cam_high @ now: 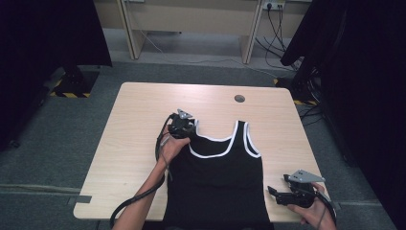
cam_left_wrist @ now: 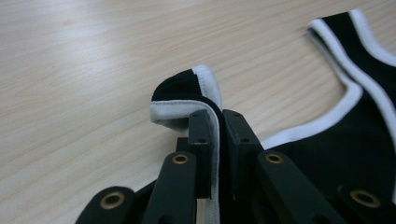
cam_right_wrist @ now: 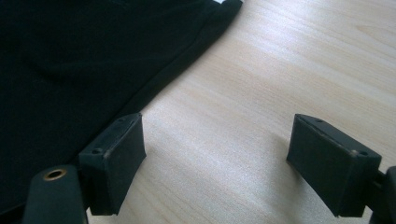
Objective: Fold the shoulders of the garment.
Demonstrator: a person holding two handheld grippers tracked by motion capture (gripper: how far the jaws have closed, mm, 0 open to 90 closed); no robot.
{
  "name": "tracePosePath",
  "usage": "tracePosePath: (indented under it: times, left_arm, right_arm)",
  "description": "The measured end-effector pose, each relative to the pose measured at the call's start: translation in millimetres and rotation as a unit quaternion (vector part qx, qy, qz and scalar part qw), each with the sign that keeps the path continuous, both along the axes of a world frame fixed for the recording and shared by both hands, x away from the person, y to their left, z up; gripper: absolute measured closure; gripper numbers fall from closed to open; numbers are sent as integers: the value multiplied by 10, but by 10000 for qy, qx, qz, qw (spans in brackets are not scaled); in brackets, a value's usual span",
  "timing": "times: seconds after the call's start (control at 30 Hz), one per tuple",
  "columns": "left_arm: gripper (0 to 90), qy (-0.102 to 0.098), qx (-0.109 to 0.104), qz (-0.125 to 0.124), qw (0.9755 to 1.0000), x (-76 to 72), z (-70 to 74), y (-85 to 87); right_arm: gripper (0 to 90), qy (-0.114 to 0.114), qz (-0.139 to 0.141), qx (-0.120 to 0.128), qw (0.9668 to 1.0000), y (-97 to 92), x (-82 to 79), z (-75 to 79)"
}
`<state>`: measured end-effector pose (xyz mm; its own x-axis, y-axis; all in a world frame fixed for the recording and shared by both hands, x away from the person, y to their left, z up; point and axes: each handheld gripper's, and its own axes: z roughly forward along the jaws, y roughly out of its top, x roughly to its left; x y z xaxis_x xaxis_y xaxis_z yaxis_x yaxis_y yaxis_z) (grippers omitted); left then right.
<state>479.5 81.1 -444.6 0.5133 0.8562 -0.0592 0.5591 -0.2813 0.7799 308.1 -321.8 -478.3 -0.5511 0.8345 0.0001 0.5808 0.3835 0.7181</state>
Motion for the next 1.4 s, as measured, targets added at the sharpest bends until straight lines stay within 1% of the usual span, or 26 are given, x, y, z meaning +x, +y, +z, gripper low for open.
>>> tracePosePath:
  times: [0.13, 0.23, 0.37, 0.43, 0.53, 0.8, 0.93, 1.0, 1.2, 1.23, 1.3, 1.37, 1.4]
  left_arm:
    - [820, -59, -83, -108, 9999, -117, 80, -2]
    - [819, -72, -105, -169, 9998, -195, 103, -5]
    - [818, -44, -251, -260, 9993, -279, 125, 1]
    - [818, -68, -263, -301, 9992, -325, 149, -1]
    - [817, -66, -374, -375, 9986, -399, 192, -7]
    - [815, -92, -492, -588, 9970, -620, 270, -21]
    - [812, -112, -450, -657, 9968, -729, 257, -24]
    - [808, -92, -476, -674, 9965, -782, 237, -20]
    - [790, -71, -511, -677, 9964, -935, 128, 11]
    - [774, -69, -539, -673, 9963, -966, 112, 17]
    - [759, -105, -501, -707, 9962, -1038, 93, 30]
    - [726, -98, -526, -742, 9958, -1105, 84, 50]
    - [717, -125, -531, -736, 9958, -1133, 86, 63]
  right_arm:
    - [192, 0, -1, -1, 10000, 0, 0, 0]
    - [192, 1, -1, -1, 10000, 0, 0, 0]
    - [192, 0, -1, -1, 10000, 0, 0, 0]
    - [192, 1, -1, -1, 10000, 0, 0, 0]
    - [192, 1, -2, -1, 10000, 1, 0, 0]
    - [192, 0, 3, -2, 10000, 1, 1, 0]
    - [192, 2, 1, -2, 10000, 2, 2, 0]
    - [192, 0, 2, -3, 10000, 2, 2, 0]
    - [192, 1, 3, -3, 10000, 3, 2, 0]
    - [192, 0, 3, -4, 10000, 3, 2, 0]
    - [192, 2, -1, -2, 10000, 4, 2, 0]
    - [192, 3, -2, -2, 10000, 5, 2, 0]
    - [192, 2, 1, -4, 10000, 5, 3, 0]
